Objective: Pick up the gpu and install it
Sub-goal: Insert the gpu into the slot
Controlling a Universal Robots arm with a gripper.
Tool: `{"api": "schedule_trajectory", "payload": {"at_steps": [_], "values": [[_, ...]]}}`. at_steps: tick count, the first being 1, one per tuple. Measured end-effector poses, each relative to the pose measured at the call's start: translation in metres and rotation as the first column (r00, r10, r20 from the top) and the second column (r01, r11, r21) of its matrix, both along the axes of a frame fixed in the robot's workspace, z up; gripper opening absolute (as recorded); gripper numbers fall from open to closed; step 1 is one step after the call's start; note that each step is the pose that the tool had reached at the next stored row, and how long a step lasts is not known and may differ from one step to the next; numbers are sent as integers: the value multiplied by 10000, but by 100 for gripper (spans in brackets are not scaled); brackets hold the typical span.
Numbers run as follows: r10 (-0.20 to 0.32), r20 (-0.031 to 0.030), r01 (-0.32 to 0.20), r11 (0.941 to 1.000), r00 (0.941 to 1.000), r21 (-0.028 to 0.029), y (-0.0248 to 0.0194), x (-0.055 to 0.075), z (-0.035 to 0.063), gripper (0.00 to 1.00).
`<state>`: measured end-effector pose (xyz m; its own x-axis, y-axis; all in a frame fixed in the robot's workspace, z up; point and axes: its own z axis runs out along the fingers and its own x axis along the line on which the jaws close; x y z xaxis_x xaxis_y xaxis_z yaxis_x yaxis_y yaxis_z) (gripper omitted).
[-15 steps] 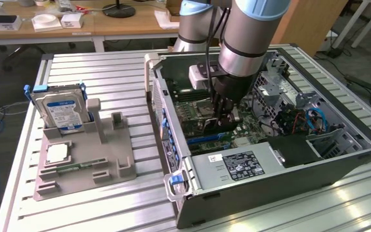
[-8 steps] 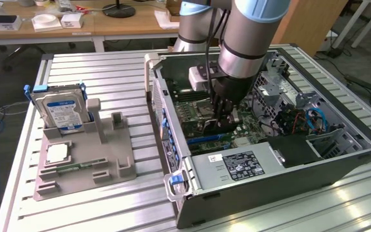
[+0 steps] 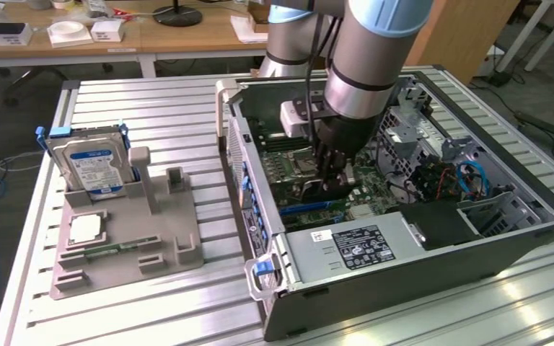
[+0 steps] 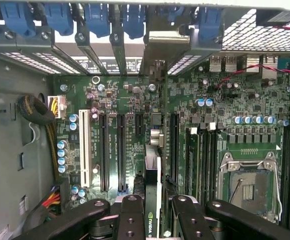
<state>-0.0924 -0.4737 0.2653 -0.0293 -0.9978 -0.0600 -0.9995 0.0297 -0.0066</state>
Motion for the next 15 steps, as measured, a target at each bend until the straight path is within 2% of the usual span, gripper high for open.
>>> {"api": "schedule_trajectory", "payload": {"at_steps": [4, 15], "values": [[0, -20, 0, 10000, 10000, 0, 0, -3, -25, 26], [-1, -24, 1, 10000, 10000, 0, 0, -6, -94, 26]]}}
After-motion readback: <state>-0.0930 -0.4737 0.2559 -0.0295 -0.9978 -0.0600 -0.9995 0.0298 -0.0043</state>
